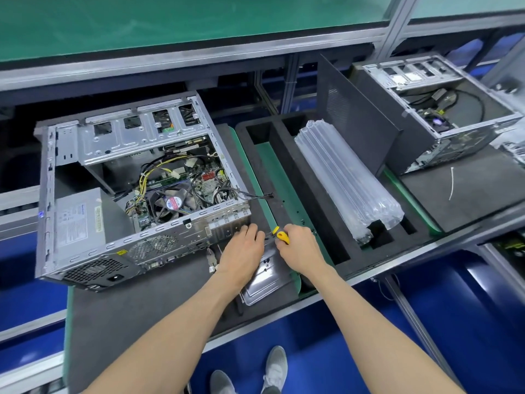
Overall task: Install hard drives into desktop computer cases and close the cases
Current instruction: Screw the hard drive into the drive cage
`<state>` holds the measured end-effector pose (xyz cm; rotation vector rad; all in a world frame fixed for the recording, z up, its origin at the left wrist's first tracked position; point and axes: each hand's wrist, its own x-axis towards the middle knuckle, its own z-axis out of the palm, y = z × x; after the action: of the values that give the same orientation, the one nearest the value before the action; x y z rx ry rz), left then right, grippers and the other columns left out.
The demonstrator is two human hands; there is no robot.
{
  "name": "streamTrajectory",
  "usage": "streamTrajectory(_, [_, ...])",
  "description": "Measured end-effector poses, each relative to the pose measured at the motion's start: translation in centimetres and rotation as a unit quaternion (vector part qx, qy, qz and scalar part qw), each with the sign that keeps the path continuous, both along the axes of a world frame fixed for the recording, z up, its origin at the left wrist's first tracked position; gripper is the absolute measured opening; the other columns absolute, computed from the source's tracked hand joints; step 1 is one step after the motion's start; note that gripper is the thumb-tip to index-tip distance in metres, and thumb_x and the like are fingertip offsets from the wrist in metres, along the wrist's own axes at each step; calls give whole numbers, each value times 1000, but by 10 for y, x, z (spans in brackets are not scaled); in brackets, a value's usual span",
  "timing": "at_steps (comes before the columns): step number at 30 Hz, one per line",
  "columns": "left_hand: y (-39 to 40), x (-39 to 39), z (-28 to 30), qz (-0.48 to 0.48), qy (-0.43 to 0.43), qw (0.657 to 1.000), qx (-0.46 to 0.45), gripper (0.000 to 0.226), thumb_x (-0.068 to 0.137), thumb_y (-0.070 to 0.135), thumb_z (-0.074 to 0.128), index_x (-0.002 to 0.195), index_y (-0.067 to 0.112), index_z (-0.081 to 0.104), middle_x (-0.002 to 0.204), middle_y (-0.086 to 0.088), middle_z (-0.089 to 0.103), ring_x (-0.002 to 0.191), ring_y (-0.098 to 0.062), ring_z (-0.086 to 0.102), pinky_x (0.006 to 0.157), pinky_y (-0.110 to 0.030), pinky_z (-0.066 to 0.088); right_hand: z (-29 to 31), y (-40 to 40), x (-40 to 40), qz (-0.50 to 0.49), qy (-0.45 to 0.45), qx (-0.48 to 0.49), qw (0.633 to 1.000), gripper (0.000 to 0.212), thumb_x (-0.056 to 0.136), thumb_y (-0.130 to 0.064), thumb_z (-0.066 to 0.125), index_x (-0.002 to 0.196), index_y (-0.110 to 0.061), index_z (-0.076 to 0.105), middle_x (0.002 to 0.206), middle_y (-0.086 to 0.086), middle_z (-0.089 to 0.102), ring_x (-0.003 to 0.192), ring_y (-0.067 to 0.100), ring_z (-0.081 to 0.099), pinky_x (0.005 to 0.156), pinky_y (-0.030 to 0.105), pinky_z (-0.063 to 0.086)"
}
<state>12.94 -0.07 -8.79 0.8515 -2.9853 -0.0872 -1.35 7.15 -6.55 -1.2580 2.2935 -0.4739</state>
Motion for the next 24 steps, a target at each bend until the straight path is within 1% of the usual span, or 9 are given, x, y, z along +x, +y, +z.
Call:
streamTrajectory(3, [2,5,1,48,126,985,111,16,85,-6,60,95,7,58,97,-7,53,89,-25,54,79,-30,40,4,0,2,1,-23,-18,1000,37,95,-25,62,66,-20,40,66,1,51,63,25,51,53,33,34])
streamTrajectory(5, [4,11,4,177,238,910,291,12,95,5,54,89,13,60,90,2,56,81,-13,52,70,-24,35,9,-1,6,11,-43,-38,998,35,93,-25,64,66,-16,44,64,1,51,62,23,50,52,35,36])
streamTrajectory(6, [5,14,4,250,289,842,382,17,97,9,51,85,16,61,84,5,58,73,-8,51,64,-21,35,12,-2,9,20,-56,-51,997,34,92,-25,65,66,-15,45,61,0,50,61,22,49,53,36,36])
streamTrajectory(8, [5,19,8,350,402,636,558,27,98,7,45,76,14,58,73,0,52,56,-11,41,52,-22,31,19,-4,20,41,-83,-78,993,35,91,-24,66,64,-18,44,58,-3,47,58,19,44,55,37,37])
streamTrajectory(10, [2,29,15,367,480,420,677,26,93,4,43,69,10,52,67,-4,42,51,-12,30,48,-24,24,27,-7,34,68,-98,-94,988,36,90,-26,67,63,-23,44,59,-5,47,58,16,43,56,37,39])
streamTrajectory(11, [1,35,18,356,495,357,708,25,89,6,44,66,10,50,65,-5,40,50,-13,29,49,-25,23,31,-9,42,84,-102,-98,986,34,90,-27,67,64,-24,45,60,-5,48,58,16,45,56,38,41])
streamTrajectory(17, [0,71,24,339,554,205,732,37,98,23,44,74,3,63,75,-11,53,67,-21,48,67,-29,36,47,-24,96,181,-70,-130,972,34,86,-29,68,66,-28,42,63,-9,47,60,6,45,54,31,36])
streamTrajectory(21, [4,104,30,281,569,169,754,54,107,35,40,92,-4,75,92,-18,70,84,-27,70,83,-35,52,56,-35,125,243,-98,-115,958,6,84,-17,72,88,-21,72,84,-7,68,80,16,62,74,39,52])
streamTrajectory(24, [6,129,39,261,586,149,753,45,102,28,47,100,-6,77,101,-19,73,88,-26,73,79,-33,60,65,-41,139,275,-120,-120,946,17,81,-11,72,95,-19,77,88,-4,72,82,20,65,77,37,51])
